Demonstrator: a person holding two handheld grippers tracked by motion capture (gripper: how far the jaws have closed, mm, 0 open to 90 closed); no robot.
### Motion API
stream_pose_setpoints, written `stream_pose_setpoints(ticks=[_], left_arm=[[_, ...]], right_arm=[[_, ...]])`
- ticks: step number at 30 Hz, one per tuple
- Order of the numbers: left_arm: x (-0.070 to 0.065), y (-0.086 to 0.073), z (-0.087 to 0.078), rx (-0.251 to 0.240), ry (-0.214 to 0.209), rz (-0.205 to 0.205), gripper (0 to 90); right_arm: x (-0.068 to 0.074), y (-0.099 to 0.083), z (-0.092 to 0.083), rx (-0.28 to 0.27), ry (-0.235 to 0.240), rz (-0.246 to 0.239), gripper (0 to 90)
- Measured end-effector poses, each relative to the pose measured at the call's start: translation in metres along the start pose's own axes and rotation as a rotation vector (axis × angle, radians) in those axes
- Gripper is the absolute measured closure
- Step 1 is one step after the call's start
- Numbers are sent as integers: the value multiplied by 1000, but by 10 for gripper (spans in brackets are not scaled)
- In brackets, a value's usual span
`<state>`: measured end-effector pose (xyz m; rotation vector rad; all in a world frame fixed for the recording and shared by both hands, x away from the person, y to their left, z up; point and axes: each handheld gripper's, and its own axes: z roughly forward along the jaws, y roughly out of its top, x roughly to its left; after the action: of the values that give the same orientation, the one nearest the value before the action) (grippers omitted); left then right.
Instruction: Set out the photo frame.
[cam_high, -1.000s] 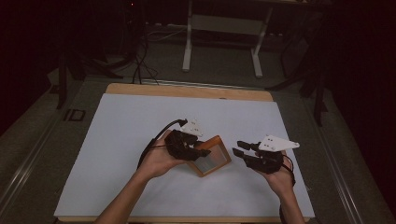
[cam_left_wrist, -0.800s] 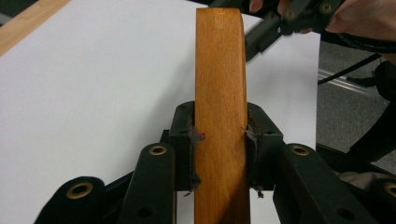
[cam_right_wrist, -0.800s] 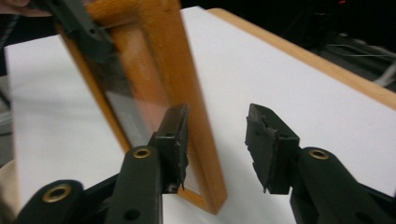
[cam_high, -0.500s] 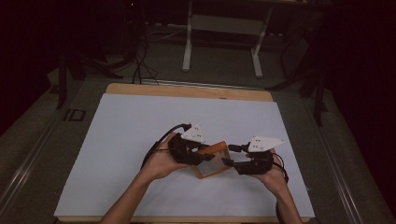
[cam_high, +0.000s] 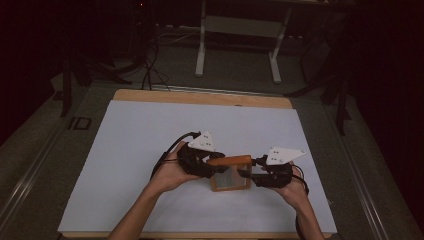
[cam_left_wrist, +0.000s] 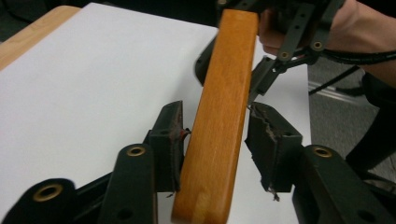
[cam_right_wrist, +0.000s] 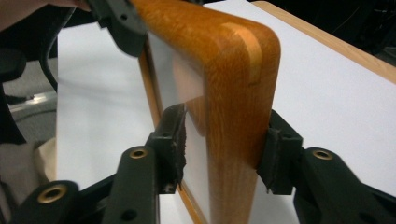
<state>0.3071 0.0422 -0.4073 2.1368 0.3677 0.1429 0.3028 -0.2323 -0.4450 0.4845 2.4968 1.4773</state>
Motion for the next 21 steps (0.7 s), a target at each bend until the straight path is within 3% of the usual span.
stream_pose_setpoints(ticks=[4, 10, 13, 14, 16, 17, 19, 21], left_arm=[[6, -11, -10, -59, 36, -30, 503], [18, -33, -32, -227, 38, -125, 469], [20, -42, -35, -240, 34, -145, 452], [22, -56, -33, -263, 9, -173, 445], [22, -59, -32, -264, 10, -182, 442], [23, -67, -26, -258, 12, -195, 437], [23, -67, -26, -258, 12, -195, 425], [21, -77, -13, -243, 5, -209, 428]], right_arm=[[3, 2, 0, -15, 20, -27, 651], [5, 4, 1, -23, 34, -42, 676], [5, 5, 2, -24, 34, -42, 677], [5, 5, 2, -26, 37, -43, 678], [5, 5, 2, -27, 38, -44, 678], [5, 5, 2, -28, 39, -45, 679], [5, 6, 2, -28, 39, -45, 679], [6, 6, 3, -29, 40, -48, 679]])
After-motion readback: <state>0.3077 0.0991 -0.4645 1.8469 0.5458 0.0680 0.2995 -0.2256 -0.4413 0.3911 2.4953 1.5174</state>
